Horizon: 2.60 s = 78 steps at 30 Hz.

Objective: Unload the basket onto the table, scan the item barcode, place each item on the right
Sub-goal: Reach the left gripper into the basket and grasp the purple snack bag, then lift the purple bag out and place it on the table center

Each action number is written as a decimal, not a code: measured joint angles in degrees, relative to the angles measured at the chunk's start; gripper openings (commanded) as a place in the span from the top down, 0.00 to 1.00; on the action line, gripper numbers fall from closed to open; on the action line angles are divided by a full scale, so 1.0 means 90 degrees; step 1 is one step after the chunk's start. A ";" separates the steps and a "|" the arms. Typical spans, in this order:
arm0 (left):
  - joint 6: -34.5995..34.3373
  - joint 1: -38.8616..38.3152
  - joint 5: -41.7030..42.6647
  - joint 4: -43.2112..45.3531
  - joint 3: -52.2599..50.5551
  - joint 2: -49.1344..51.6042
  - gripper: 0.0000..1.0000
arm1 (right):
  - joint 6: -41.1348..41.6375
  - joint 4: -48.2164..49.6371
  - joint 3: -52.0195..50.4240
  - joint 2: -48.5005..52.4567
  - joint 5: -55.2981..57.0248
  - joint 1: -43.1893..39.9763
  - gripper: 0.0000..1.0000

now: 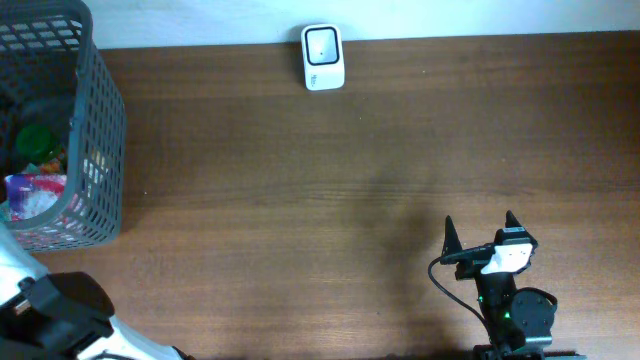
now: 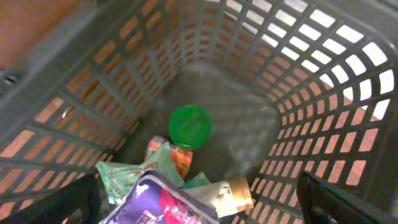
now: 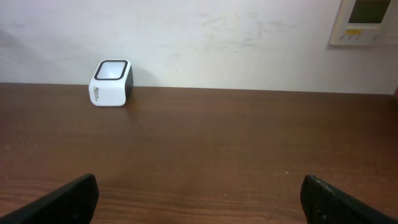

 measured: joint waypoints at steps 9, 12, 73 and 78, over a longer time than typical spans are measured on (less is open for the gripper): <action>-0.1661 -0.0015 -0.0874 -0.1226 0.0032 0.0925 0.01 | 0.0000 0.0000 0.0000 0.0000 0.0000 0.0000 0.01; -0.2154 -0.0015 -0.1061 -0.1491 0.0029 0.1494 0.01 | 0.0002 0.0000 0.0000 0.0000 0.0000 0.0000 0.01; -0.1758 -0.7089 -0.0753 -0.0270 -0.0702 0.1664 0.90 | 0.0002 0.0000 0.0000 -0.0005 -0.0002 0.0000 0.01; -0.1693 -0.7446 -0.1477 0.0928 -0.2142 0.1668 0.36 | 0.0000 0.0002 0.0000 -0.0005 0.0000 0.0000 0.01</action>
